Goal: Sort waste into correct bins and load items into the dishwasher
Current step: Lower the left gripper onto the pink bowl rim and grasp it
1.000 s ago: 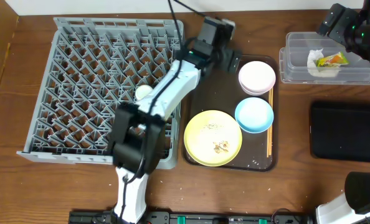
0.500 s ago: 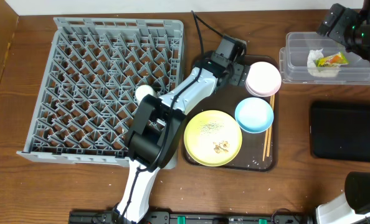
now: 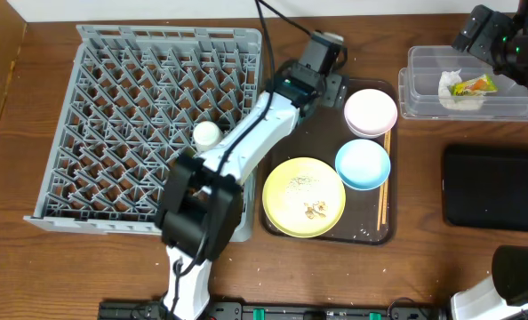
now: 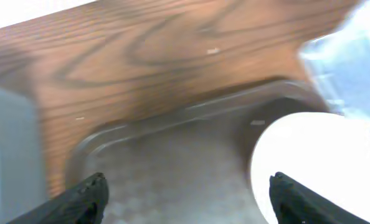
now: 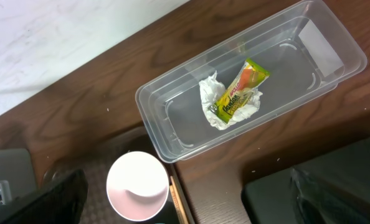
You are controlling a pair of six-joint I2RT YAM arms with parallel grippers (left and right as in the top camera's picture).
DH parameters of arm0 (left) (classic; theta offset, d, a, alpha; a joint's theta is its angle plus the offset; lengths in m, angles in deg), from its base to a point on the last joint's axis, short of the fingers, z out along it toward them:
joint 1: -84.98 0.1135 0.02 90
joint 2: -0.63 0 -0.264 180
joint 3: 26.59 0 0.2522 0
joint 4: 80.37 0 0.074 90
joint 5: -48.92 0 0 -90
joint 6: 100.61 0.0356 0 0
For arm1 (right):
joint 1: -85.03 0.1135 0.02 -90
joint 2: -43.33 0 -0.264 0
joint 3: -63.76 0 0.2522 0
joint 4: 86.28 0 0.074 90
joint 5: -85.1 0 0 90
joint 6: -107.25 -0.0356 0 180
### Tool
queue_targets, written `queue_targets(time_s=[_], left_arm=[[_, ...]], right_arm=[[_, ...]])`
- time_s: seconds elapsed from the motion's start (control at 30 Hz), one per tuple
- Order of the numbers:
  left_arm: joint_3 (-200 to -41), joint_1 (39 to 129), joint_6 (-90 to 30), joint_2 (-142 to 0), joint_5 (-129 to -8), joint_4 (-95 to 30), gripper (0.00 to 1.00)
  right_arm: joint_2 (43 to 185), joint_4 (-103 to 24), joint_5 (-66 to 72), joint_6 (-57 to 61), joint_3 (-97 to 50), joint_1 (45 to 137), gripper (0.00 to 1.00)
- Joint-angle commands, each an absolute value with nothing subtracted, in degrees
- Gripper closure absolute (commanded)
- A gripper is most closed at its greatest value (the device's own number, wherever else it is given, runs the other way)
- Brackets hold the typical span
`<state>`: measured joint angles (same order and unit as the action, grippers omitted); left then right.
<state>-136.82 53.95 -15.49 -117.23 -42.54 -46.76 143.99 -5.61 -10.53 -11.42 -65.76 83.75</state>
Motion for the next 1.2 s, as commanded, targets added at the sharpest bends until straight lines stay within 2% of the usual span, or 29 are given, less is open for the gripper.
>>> queue_targets(time_s=[0.0, 0.2, 0.33, 0.7, 0.77, 0.9, 1.0, 1.07, 1.1, 1.17], left_arm=[[-136.8, 53.4, -15.7, -118.1, -56.9, -46.1, 0.23], [-136.8, 50.8, -15.6, -122.7, -57.5, -47.1, 0.25], [-136.8, 49.9, -15.6, -125.6, -53.2, -48.8, 0.25], [-136.8, 49.8, -15.7, -132.3, -51.8, -52.0, 0.28], [-136.8, 49.8, -15.7, -133.2, -51.8, -52.0, 0.36], [-136.8, 49.9, -15.7, -133.4, -51.8, -52.2, 0.58], [-136.9, 49.9, -15.7, -133.3, -51.8, -52.6, 0.7], [-136.9, 49.9, -15.7, -132.9, -51.8, -52.6, 0.81], [-136.9, 49.9, -15.7, -132.6, -51.8, -52.5, 0.91], [-136.9, 50.0, -15.7, -131.0, -51.8, -52.4, 0.92]], right_arm=[[144.0, -5.5, -10.7, -11.4, -66.1, 83.6, 0.01], [144.0, -5.5, -10.7, -11.4, -66.1, 83.6, 0.01], [144.0, -5.5, -10.7, -11.4, -66.1, 83.6, 0.01], [144.0, -5.5, -10.7, -11.4, -66.1, 83.6, 0.01], [144.0, -5.5, -10.7, -11.4, -66.1, 83.6, 0.01], [144.0, -5.5, -10.7, -11.4, -66.1, 83.6, 0.01], [144.0, -5.5, -10.7, -11.4, -66.1, 83.6, 0.01], [144.0, -5.5, -10.7, -11.4, -66.1, 83.6, 0.01], [144.0, -5.5, -10.7, -11.4, -66.1, 83.6, 0.01], [144.0, -5.5, -10.7, -11.4, -66.1, 83.6, 0.01]])
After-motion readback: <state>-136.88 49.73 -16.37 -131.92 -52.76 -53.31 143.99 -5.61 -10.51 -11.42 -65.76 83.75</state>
